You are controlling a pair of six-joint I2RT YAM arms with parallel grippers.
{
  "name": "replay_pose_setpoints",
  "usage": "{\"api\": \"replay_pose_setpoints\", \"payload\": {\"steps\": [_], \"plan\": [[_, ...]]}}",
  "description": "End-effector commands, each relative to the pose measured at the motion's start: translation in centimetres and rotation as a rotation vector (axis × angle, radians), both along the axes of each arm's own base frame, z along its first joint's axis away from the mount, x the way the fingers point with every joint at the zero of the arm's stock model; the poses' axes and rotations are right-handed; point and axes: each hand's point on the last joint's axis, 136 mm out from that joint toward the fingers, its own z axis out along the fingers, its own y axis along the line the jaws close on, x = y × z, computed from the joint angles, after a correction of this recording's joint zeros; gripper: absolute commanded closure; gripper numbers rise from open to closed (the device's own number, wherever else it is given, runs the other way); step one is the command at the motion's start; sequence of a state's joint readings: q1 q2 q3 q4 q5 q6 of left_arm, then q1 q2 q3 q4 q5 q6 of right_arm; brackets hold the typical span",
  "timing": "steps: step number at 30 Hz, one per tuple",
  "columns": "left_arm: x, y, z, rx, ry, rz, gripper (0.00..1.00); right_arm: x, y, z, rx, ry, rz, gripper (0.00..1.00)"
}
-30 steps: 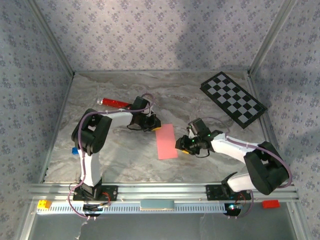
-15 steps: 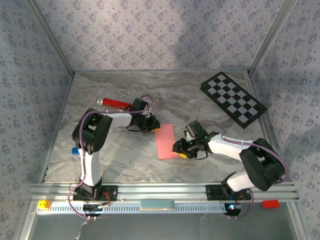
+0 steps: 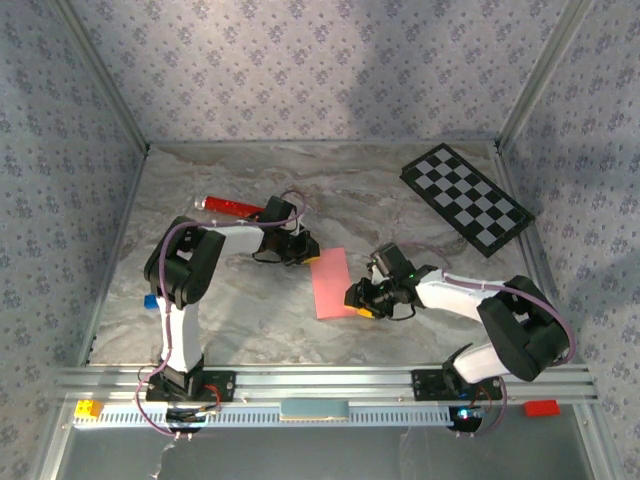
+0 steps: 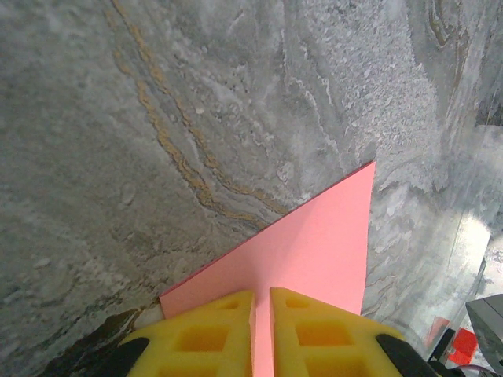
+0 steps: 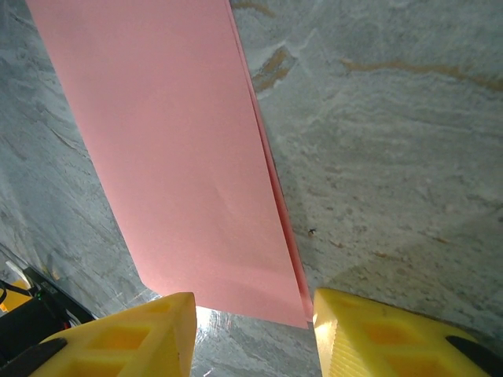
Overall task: Fold a paper plane with a square sheet of paper (pick it up from the middle)
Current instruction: Fold the triangle a second time at the center of the table.
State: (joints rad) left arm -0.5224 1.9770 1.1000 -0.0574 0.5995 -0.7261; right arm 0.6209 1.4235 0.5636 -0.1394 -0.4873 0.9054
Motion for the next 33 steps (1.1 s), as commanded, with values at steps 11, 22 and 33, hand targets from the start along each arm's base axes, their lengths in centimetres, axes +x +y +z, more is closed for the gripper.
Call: {"api": "replay_pose_setpoints", "payload": {"steps": [11,22,33], "plan": [[-0.7,0.9,-2.9,0.051,0.061,0.017,0.87,-0.1,1.3,-0.1,0.054,0.030,0.010,0.62],[-0.6,0.7,-2.5,0.043,0.053,0.003,0.87,1.2,2.1,1.3,0.082,-0.025,0.010,0.61],[-0.5,0.7,-2.4,0.045,0.050,-0.002,0.87,0.7,1.3,1.6,0.029,-0.021,0.016,0.61]]}}
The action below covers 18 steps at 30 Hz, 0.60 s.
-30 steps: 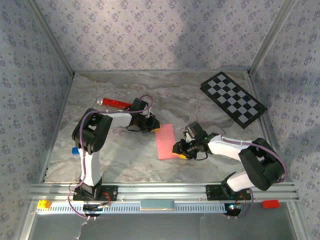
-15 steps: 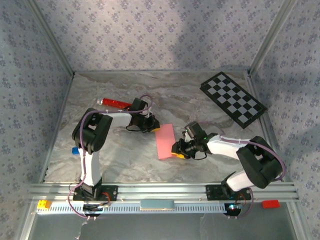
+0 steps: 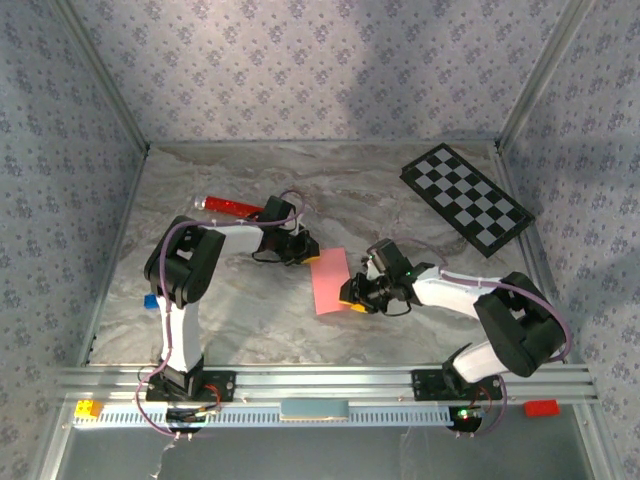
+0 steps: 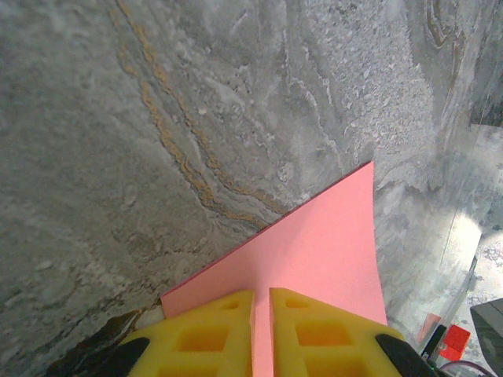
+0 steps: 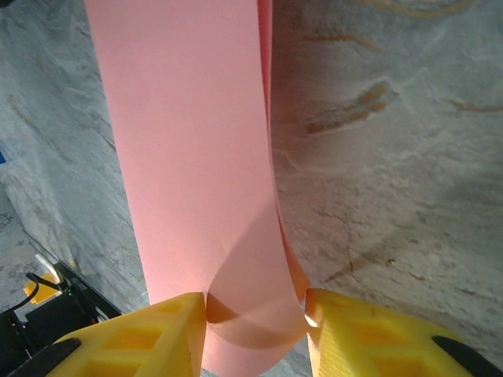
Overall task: Fold a paper plane with a square sheet of paper (pick it up from the middle)
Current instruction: Fold the triangle a second time at the center of the table.
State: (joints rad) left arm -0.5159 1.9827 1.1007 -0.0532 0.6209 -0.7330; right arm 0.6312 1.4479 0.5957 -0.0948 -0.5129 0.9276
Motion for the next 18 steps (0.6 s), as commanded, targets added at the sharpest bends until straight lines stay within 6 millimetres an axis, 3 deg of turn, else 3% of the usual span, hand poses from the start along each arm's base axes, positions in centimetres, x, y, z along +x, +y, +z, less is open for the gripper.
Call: {"api": "replay_pose_setpoints", "payload": {"steps": [1,8,18], "plan": [[-0.5,0.7,-2.3,0.060,0.035,-0.002,0.87,-0.3,-0.2,0.7,-0.024,-0.005,0.013,0.61],[-0.4,0.7,-2.3,0.060,0.037,-0.002,0.87,-0.6,-0.5,1.3,-0.032,-0.016,0.015,0.61],[-0.5,0.6,-2.2,0.055,0.035,-0.006,0.86,0.7,0.4,2.4,0.009,-0.067,0.011,0.60]]}}
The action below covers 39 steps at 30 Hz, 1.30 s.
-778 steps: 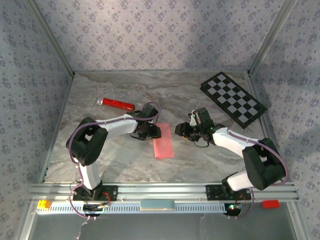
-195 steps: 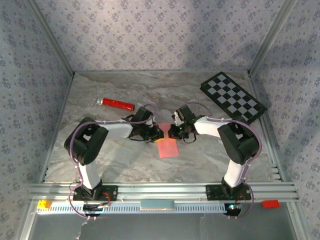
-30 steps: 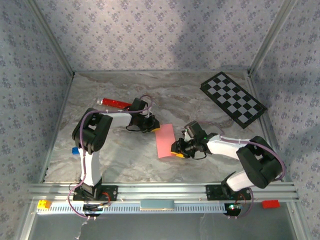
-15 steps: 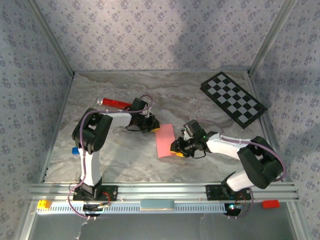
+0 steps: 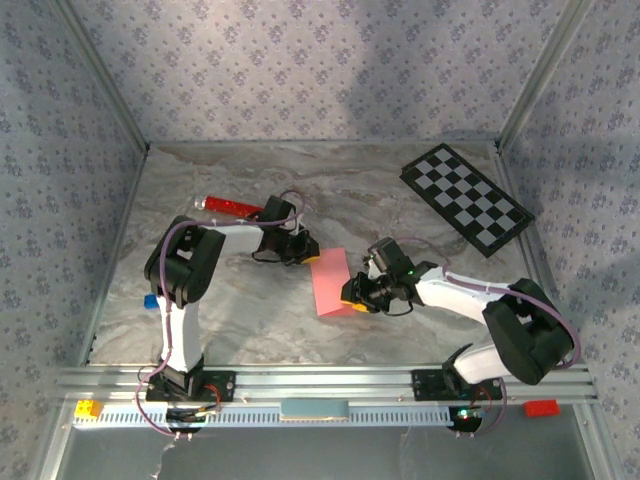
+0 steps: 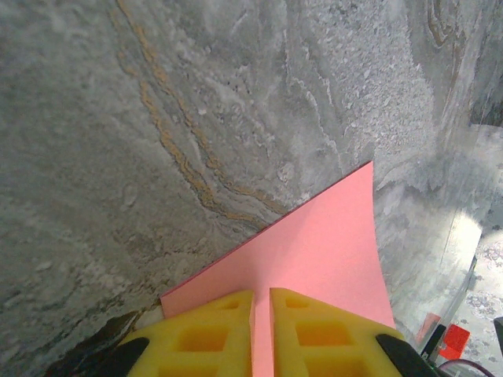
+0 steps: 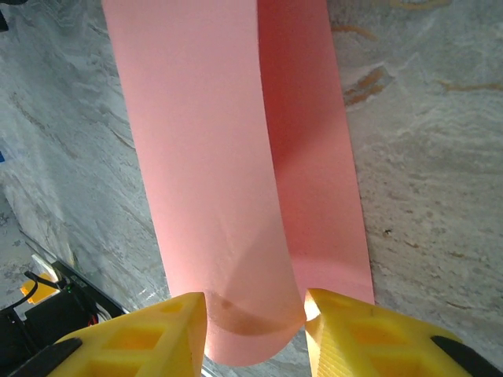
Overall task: Fold a paper plane with a square sheet of paper (pick it up from the middle)
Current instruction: Fold the triangle a second time at the center of the table.
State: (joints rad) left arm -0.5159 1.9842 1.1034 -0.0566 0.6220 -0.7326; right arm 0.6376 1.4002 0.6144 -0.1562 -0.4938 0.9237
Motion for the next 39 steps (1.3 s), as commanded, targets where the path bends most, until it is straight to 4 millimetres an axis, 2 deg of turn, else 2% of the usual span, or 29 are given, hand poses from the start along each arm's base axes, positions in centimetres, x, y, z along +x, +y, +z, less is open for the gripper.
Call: {"api": "replay_pose_setpoints", "payload": {"steps": [1,11,16,21,29,39], "plan": [[-0.5,0.7,-2.2,0.055,0.035,-0.005,0.86,1.0,0.7,1.3,0.027,-0.059,0.013,0.60],[-0.4,0.3,-1.8,0.042,0.030,-0.014,0.86,3.9,1.5,2.2,0.115,-0.116,0.033,0.52],[-0.3,0.3,-1.8,0.039,0.029,-0.015,0.86,4.8,2.2,2.7,0.184,-0.128,0.064,0.51],[-0.3,0.2,-1.8,0.036,0.031,-0.017,0.86,5.3,2.4,2.3,0.196,-0.120,0.079,0.52],[-0.3,0.0,-1.3,0.023,0.023,-0.020,0.85,5.6,2.0,0.4,0.174,-0.076,0.054,0.60],[0.1,-0.7,0.5,-0.029,-0.011,-0.036,0.83,5.8,1.3,-1.6,0.130,-0.046,0.033,0.83]]}}
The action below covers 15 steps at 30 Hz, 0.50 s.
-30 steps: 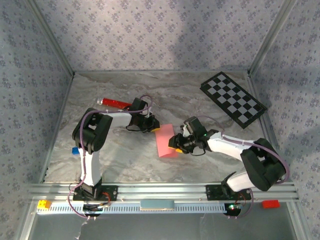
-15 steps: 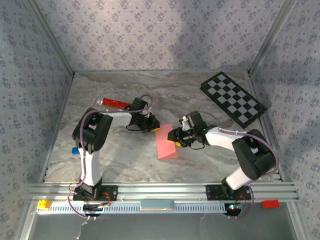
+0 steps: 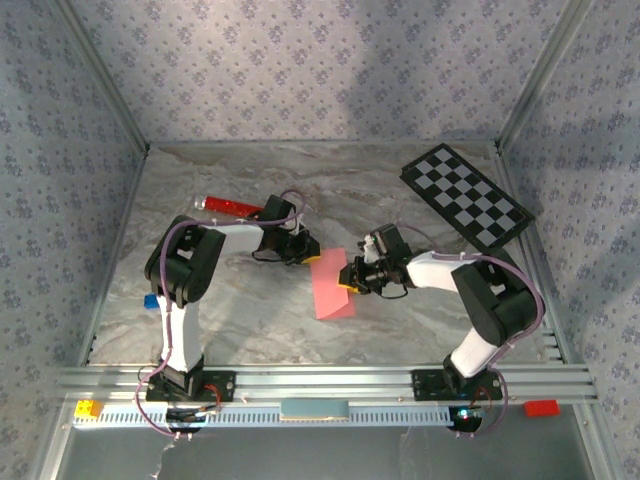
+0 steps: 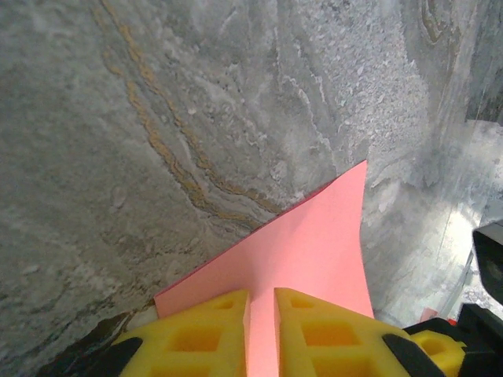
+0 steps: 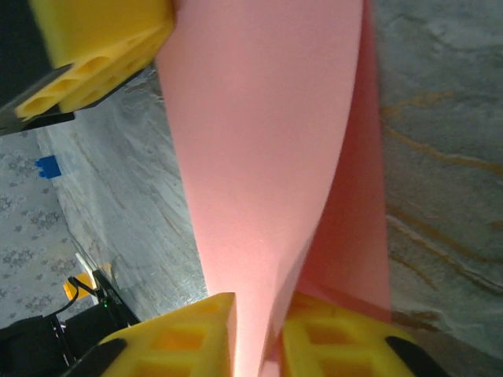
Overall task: Fold a paper plane with a square sheet of paper (pick it up from the middle)
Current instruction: Fold the triangle a second time at the center of the table.
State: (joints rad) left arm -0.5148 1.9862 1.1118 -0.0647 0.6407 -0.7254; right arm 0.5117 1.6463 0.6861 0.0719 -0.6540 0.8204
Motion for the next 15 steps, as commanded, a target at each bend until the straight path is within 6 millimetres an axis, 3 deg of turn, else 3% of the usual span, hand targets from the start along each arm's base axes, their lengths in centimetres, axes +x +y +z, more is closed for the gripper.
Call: {"api": "replay_pose_setpoints", "payload": {"steps": [1,4,8,15], "plan": [[0.3,-0.6,0.7,-0.023,-0.027,-0.023,0.82,0.4,-0.1,-0.4,-0.006,0.001,-0.004,0.85],[0.7,-0.8,2.5,-0.040,-0.066,-0.026,0.77,0.6,-0.1,-0.5,-0.009,0.006,-0.018,0.91],[0.9,-0.5,5.3,-0.041,-0.135,-0.024,0.61,1.2,-0.5,-0.1,-0.016,-0.011,-0.070,0.95],[0.8,0.7,9.7,-0.004,-0.282,-0.006,0.51,2.3,-1.3,0.4,-0.004,-0.015,-0.237,0.97]]}}
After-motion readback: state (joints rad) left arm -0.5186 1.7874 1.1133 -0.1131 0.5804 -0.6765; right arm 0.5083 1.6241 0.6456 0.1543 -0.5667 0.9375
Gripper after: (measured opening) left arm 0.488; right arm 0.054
